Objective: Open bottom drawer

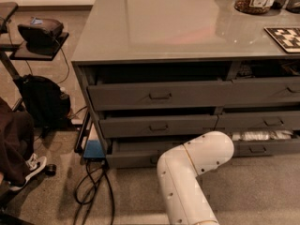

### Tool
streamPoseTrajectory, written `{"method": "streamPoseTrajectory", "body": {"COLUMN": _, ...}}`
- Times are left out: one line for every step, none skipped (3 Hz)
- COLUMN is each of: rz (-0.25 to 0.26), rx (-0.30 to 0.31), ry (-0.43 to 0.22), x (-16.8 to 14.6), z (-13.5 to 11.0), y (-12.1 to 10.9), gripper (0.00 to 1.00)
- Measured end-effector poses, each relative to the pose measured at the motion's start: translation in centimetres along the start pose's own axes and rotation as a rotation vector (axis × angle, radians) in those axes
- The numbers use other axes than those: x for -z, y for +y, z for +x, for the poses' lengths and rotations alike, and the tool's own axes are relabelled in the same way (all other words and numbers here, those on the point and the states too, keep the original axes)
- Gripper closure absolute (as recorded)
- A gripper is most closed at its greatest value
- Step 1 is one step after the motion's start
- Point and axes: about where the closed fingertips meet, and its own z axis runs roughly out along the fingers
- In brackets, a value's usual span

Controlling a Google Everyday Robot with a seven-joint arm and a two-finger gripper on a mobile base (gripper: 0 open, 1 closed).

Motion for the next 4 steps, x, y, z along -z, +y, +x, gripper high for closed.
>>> {"method": "streamPoseTrajectory", "body": {"rz": -0.030, "rx": 0.018, "ry": -0.016, "x": 0.8, "z": -0.1, "y": 2.9, "gripper": 1.00}}
{"method": "streamPoseTrajectory", "body": {"rz": -0.030, "rx": 0.018, "ry": -0.016, "x": 1.1, "z": -0.3, "y": 2.7, "gripper": 1.00}}
{"method": "streamPoseTrajectory", "body": {"rz": -0.035, "rx": 0.021, "ry": -0.051, "x": 1.6, "z": -0.5, "y": 4.5, "gripper": 1.00}}
{"method": "streamPoseTrajectory", "body": {"rz": -0.035, "rx": 0.021, "ry": -0.051, "x": 1.8, "z": -0.6, "y": 4.4, "gripper": 1.00}}
